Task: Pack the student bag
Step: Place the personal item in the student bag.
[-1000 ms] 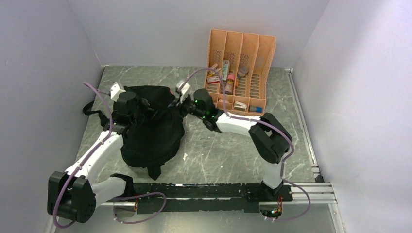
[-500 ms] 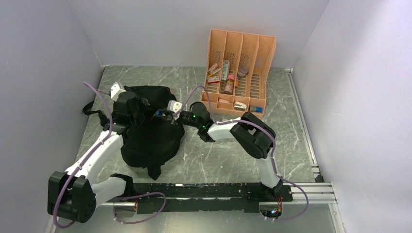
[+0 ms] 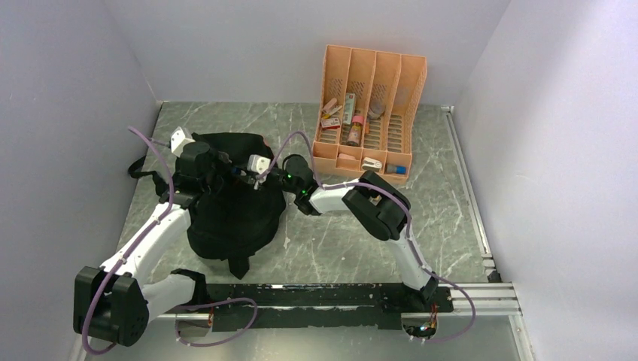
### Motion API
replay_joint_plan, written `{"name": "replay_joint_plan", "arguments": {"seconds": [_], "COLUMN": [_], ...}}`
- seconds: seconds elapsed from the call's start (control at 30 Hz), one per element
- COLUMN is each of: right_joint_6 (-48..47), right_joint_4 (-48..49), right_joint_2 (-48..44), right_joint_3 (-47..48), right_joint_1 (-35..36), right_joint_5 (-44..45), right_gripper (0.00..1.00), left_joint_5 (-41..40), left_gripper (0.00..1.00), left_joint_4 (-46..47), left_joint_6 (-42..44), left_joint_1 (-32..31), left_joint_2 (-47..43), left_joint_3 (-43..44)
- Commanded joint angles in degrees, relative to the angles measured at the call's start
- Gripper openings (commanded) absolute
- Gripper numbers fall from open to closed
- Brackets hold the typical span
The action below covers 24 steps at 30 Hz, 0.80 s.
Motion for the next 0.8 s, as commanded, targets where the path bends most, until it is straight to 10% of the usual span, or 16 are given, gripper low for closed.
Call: {"name": "replay_joint_plan", "arguments": {"seconds": [0.0, 0.4, 0.77], "right_joint_6": [-1.7, -5.4, -3.8], "right_joint_4": [0.8, -2.3, 0.0], "right_joint_2": [3.0, 6.3, -0.7], "right_joint_3": [3.7, 7.4, -0.5], "right_joint_1": [0.6, 0.6, 0.6], "right_joint_5": [-0.3, 0.9, 1.6], "right_gripper": [0.00, 0.35, 0.43], "left_joint_5": [2.5, 2.3, 2.0], "left_gripper": [0.05, 0.05, 0.05], "left_joint_4": [5.4, 5.2, 5.0], "left_joint_6": [0.4, 0.4, 0.6], "left_joint_1": [-0.1, -0.1, -0.1], "left_joint_2": [-1.9, -1.8, -1.8], "left_joint_3": [0.7, 0.6, 0.7]}}
